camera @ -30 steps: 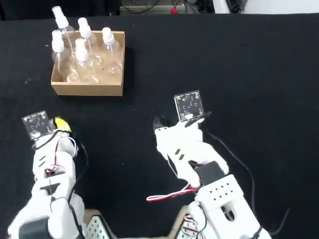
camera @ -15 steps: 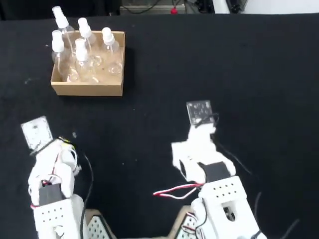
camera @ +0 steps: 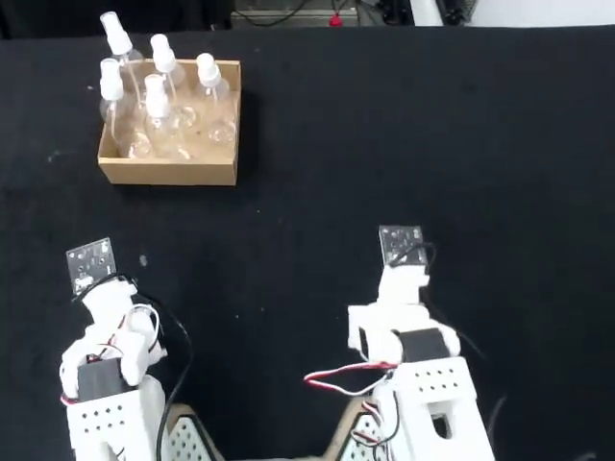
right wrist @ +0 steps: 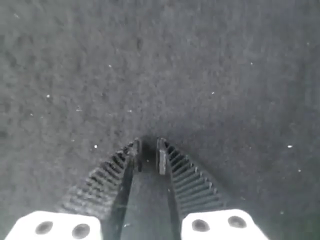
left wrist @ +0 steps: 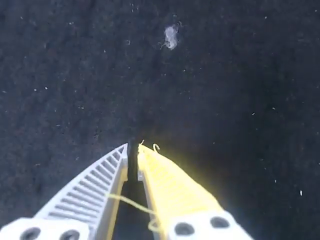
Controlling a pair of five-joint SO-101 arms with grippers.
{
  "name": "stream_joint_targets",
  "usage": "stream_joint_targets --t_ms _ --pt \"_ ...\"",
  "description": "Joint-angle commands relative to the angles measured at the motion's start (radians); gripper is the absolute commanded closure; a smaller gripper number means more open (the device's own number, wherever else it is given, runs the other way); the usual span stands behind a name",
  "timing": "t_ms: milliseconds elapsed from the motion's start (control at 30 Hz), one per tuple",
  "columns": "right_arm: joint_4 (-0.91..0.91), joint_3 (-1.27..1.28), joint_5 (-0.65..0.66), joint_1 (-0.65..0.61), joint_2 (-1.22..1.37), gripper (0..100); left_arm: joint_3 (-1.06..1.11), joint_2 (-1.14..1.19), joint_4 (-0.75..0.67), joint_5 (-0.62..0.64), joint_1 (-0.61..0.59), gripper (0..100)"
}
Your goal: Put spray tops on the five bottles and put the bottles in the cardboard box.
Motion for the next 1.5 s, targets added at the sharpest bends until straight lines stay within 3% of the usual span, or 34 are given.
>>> stream_joint_targets --t_ms 0,367,500,1467 --pt "0.048 0.010 -0.008 0.014 -0.088 93.8 0.015 -0.008 0.009 0.003 0.005 96" --pt "0.206 0.090 -0.003 0.244 -0.490 93.8 0.015 -0.009 0.011 0.005 0.008 96" --pt "0.315 0.079 -0.005 0.270 -0.656 93.7 0.015 -0.011 0.011 0.005 0.013 96" --pt "0.307 0.081 -0.003 0.272 -0.638 93.8 0.013 -0.061 0.012 0.008 0.008 96"
